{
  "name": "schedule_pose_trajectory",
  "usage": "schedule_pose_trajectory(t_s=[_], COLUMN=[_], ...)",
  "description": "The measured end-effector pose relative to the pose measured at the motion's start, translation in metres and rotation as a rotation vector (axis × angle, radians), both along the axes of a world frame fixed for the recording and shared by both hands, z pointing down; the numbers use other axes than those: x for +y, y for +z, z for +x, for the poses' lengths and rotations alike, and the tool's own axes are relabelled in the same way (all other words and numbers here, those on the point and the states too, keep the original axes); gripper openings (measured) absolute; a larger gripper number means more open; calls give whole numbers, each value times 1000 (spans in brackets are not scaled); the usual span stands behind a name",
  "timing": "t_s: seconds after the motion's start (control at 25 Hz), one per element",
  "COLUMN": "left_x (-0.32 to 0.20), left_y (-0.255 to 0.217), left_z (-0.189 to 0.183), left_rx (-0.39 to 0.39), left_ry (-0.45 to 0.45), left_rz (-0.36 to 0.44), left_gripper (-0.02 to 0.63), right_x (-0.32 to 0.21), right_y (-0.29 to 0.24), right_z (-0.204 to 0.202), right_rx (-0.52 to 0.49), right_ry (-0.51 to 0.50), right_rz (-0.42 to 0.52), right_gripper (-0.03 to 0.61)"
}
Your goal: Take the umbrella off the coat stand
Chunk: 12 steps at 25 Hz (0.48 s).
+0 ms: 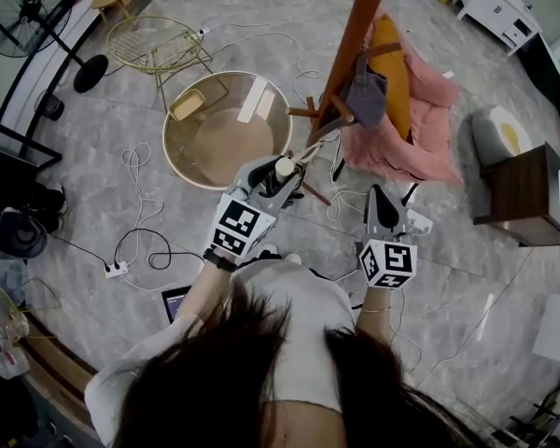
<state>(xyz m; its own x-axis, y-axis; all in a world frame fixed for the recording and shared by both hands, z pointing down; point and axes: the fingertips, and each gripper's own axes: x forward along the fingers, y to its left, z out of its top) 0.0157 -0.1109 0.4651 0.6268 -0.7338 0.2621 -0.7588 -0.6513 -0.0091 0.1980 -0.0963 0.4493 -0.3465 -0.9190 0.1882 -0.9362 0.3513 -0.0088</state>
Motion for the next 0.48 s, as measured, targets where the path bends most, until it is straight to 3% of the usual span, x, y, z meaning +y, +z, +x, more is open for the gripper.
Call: schedule_pose_trajectory(t_s=[0.48], left_x=[-8], left_y=[-3], left_z=[-1], left_rx=[20], left_ry=[8], left_rz=[16], left_gripper=[204], right_x=[-4], right_y=[5], right_z=[-2], right_rx=[15], right_ry=[5], right_rz=[-26], right_gripper=[2])
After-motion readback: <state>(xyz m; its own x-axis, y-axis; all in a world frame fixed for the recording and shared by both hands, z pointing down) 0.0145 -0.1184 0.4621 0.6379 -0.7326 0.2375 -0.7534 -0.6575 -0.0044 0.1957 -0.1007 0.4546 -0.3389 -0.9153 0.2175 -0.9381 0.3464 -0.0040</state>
